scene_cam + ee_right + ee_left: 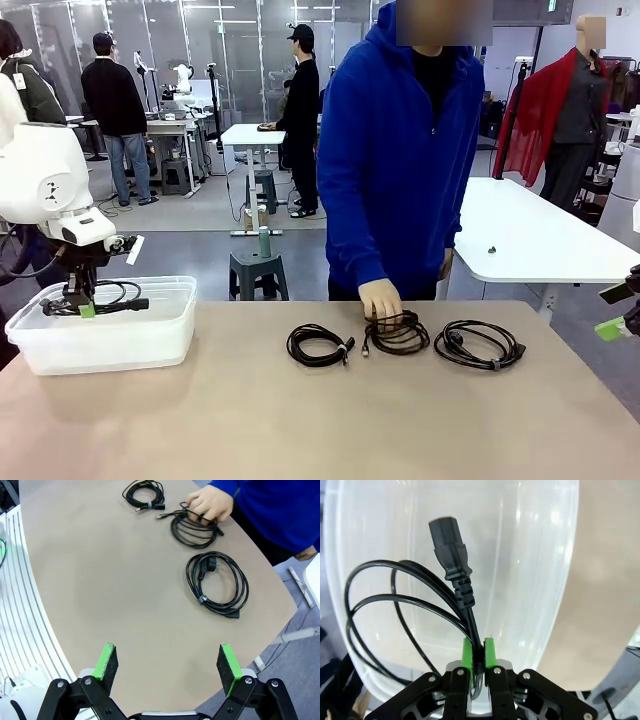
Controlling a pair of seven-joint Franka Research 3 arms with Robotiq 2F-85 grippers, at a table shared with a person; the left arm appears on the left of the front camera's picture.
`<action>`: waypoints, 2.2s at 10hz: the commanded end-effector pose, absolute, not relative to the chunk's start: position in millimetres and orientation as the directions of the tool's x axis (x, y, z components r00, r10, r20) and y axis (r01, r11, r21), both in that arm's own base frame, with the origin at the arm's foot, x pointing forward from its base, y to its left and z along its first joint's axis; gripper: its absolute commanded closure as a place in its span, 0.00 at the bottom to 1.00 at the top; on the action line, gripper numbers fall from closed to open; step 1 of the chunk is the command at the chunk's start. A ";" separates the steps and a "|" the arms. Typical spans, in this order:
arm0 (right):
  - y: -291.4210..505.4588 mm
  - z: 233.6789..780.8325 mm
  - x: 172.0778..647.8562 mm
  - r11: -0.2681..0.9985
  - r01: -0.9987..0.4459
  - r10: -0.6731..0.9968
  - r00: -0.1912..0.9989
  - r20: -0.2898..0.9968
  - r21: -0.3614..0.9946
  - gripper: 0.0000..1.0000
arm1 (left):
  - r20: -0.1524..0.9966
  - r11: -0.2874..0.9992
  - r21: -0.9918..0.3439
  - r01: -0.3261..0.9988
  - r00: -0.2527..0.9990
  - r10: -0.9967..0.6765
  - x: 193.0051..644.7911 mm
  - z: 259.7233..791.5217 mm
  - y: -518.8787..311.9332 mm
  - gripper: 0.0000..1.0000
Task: Organize and store the cables.
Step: Place the Power Cable into the Organizing box.
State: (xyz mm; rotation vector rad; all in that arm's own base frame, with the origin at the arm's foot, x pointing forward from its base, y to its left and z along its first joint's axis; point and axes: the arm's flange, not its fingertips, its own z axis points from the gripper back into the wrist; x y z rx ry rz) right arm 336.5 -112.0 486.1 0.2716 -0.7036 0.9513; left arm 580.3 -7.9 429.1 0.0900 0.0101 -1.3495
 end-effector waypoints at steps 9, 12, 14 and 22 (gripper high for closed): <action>-111.7 486.6 335.1 0.566 -0.820 0.645 0.378 0.664 -0.083 0.00 | -0.073 0.175 -0.009 0.985 0.173 -0.982 595.8 431.8 -3.7 0.39; -111.7 486.6 335.1 0.566 -0.820 0.645 0.378 0.664 -0.083 0.00 | -0.080 0.185 -0.013 0.983 0.183 -0.980 590.8 431.9 -2.9 0.08; -111.7 486.6 335.1 0.566 -0.820 0.645 0.378 0.664 -0.083 0.00 | -0.077 0.185 -0.008 0.983 0.184 -0.980 589.3 431.3 -2.3 0.00; -111.7 486.6 335.1 0.566 -0.820 0.645 0.378 0.664 -0.083 0.00 | -0.070 0.202 0.002 0.979 0.202 -0.977 593.6 427.5 -5.4 0.00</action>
